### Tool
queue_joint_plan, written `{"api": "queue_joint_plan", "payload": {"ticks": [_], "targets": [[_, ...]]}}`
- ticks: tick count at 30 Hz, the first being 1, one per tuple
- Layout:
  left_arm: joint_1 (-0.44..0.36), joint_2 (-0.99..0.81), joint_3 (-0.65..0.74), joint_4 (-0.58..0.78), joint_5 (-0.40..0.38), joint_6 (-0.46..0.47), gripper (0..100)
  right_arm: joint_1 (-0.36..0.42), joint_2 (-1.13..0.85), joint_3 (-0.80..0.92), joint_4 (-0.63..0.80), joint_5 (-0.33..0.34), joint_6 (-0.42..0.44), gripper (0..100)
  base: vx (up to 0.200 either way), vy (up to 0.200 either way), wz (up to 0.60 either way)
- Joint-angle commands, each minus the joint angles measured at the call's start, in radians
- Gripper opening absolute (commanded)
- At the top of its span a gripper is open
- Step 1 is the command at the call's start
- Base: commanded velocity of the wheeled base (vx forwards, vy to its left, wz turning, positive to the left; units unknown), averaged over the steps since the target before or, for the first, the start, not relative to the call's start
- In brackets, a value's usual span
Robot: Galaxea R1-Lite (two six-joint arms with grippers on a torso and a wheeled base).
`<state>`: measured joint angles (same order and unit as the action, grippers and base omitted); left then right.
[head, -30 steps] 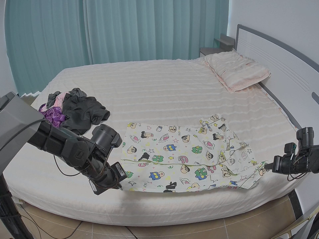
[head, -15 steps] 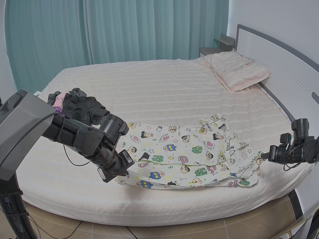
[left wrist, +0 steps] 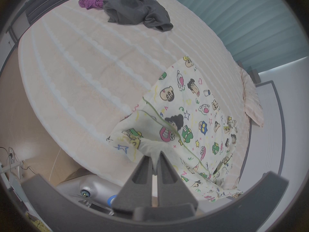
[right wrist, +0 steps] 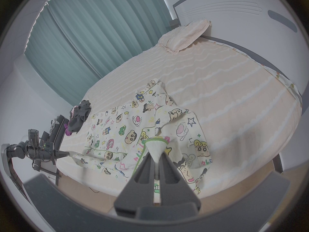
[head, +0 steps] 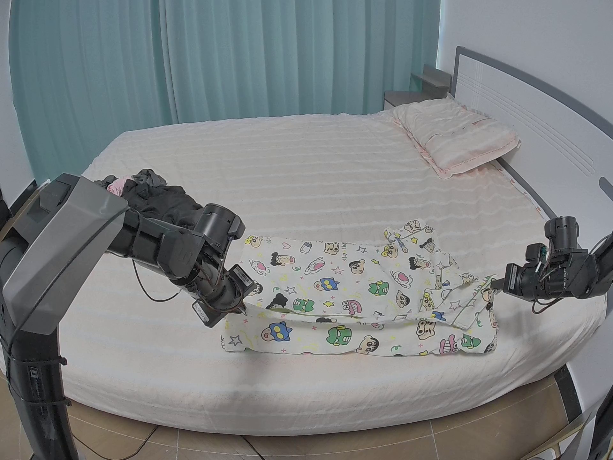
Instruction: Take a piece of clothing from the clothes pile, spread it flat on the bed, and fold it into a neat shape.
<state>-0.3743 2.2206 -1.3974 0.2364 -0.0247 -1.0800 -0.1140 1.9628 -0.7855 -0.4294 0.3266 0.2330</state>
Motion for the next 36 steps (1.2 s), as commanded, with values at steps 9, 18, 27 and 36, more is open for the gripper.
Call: {"api": "queue_joint_plan", "payload": {"ticks": [9,18,27,36], "targets": [[0.04,0.131,-0.104,-0.003,0.009,-0.008,0,0.008,0.119,-0.106,-0.006,-0.031,0.049,0,0.0,0.0,0.0],[0.041,0.191,-0.19,0.003,0.009,-0.008,0,0.022,0.146,-0.161,-0.005,-0.032,0.109,0,0.0,0.0,0.0],[0.04,0.218,-0.235,0.004,0.009,-0.008,0,0.022,0.185,-0.178,-0.005,-0.034,0.115,0,0.0,0.0,0.0],[0.041,0.229,-0.252,0.004,0.014,-0.014,100,0.024,0.203,-0.182,-0.005,-0.032,0.17,100,0.0,0.0,0.0]]}}
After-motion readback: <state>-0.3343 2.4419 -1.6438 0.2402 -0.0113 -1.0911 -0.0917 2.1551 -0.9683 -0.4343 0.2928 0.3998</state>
